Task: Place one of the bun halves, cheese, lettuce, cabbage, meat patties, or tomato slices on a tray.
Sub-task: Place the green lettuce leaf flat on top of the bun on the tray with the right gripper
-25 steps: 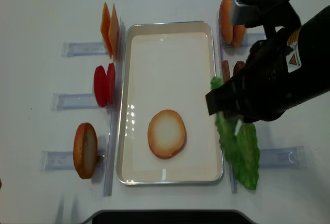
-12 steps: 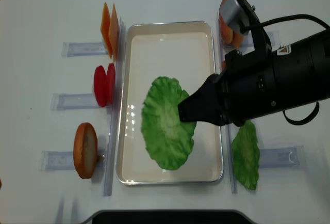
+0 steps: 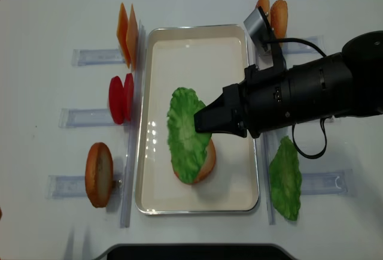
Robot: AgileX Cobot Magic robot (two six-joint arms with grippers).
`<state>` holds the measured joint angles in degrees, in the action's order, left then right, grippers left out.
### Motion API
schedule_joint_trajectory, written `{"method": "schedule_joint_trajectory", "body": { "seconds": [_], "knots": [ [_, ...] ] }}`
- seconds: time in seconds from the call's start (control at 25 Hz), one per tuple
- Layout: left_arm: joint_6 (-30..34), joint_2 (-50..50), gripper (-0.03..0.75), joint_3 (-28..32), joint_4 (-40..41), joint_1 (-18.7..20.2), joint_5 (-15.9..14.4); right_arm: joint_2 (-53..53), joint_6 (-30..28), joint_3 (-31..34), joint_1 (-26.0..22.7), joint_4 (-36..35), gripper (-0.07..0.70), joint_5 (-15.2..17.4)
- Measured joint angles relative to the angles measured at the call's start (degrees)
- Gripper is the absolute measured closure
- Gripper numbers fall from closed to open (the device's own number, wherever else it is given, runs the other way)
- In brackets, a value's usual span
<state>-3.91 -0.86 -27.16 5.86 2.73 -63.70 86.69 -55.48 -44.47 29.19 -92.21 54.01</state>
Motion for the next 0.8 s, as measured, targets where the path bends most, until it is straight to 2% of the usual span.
{"method": "schedule_joint_trajectory", "body": {
  "seconds": [0.24,0.8],
  "knots": [
    [0.0,0.0,0.451,0.0,0.0,0.0,0.0,6.18,-5.24,0.0,0.0,-4.14,0.626,0.32],
    [0.0,0.0,0.451,0.0,0.0,0.0,0.0,13.32,-9.06,0.04,0.0,-6.31,0.626,-0.36]
  ]
}}
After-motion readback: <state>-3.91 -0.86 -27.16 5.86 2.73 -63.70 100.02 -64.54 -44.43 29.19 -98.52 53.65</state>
